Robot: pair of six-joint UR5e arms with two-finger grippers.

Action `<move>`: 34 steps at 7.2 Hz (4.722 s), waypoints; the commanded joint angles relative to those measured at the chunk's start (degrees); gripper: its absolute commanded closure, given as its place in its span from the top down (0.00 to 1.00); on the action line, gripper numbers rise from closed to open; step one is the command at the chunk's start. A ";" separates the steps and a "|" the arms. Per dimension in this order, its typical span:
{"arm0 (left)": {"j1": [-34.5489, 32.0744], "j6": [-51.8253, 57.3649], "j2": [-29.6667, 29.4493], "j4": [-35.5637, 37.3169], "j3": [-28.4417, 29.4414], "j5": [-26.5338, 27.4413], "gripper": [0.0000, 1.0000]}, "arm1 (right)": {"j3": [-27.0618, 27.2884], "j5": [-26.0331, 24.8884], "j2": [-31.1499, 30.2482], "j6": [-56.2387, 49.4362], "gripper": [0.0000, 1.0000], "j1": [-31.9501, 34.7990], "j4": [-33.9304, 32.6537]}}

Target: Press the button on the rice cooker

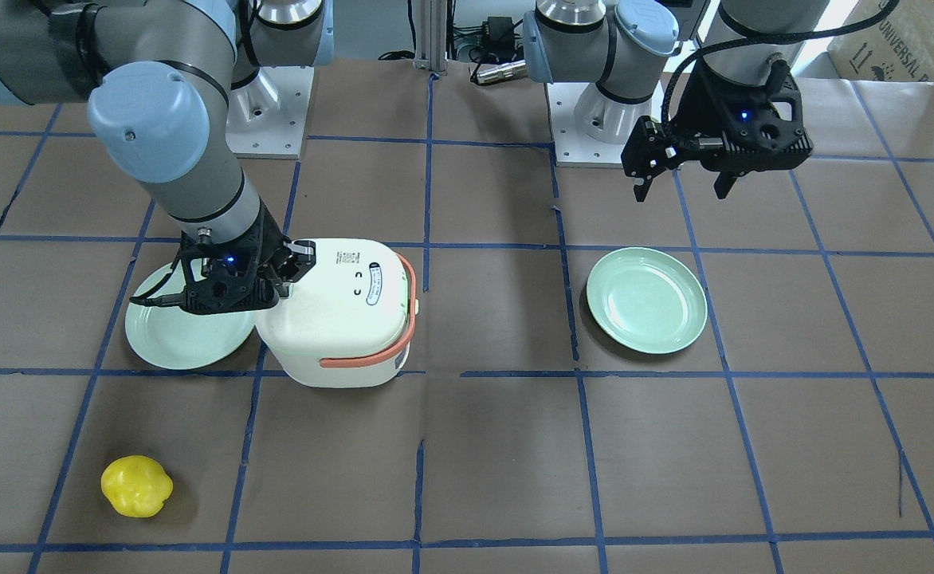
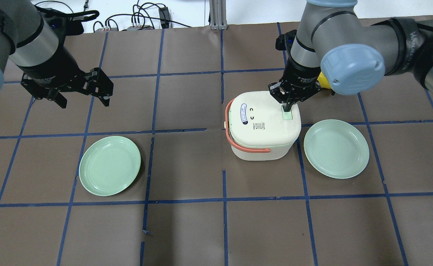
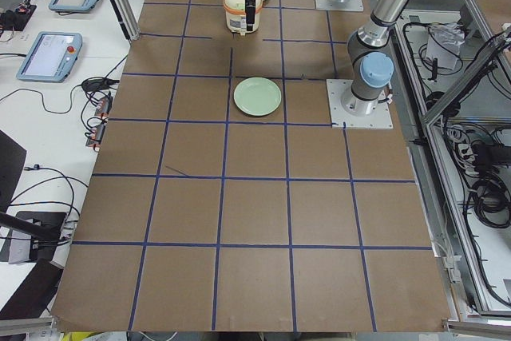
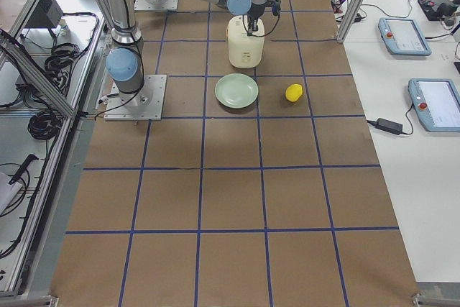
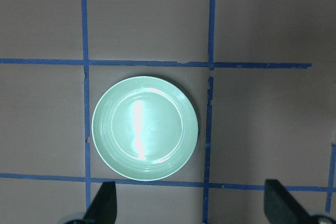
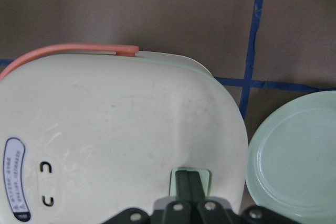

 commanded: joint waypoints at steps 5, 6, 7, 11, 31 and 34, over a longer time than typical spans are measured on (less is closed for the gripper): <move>0.00 0.00 0.00 -0.04 0.00 0.00 1.00 | -2.35 -0.26 -1.16 0.25 0.10 -0.09 0.84; 0.00 0.00 0.09 0.04 0.00 0.00 1.00 | -4.28 -0.44 -3.87 0.17 0.17 -0.26 3.89; 0.00 0.00 0.00 0.04 0.00 0.00 1.00 | -5.70 -0.53 -6.42 -0.09 0.23 -0.44 6.01; 0.00 0.00 0.00 0.04 0.00 0.00 1.00 | -8.43 -1.32 -7.50 -0.36 0.22 -2.54 8.67; 0.00 0.00 0.00 0.04 0.00 0.00 1.00 | -12.47 -2.64 -7.50 -6.25 1.00 -4.92 11.04; 0.00 0.00 0.00 0.04 0.00 0.00 1.00 | -12.65 -2.90 -7.32 -6.51 1.00 -5.01 11.48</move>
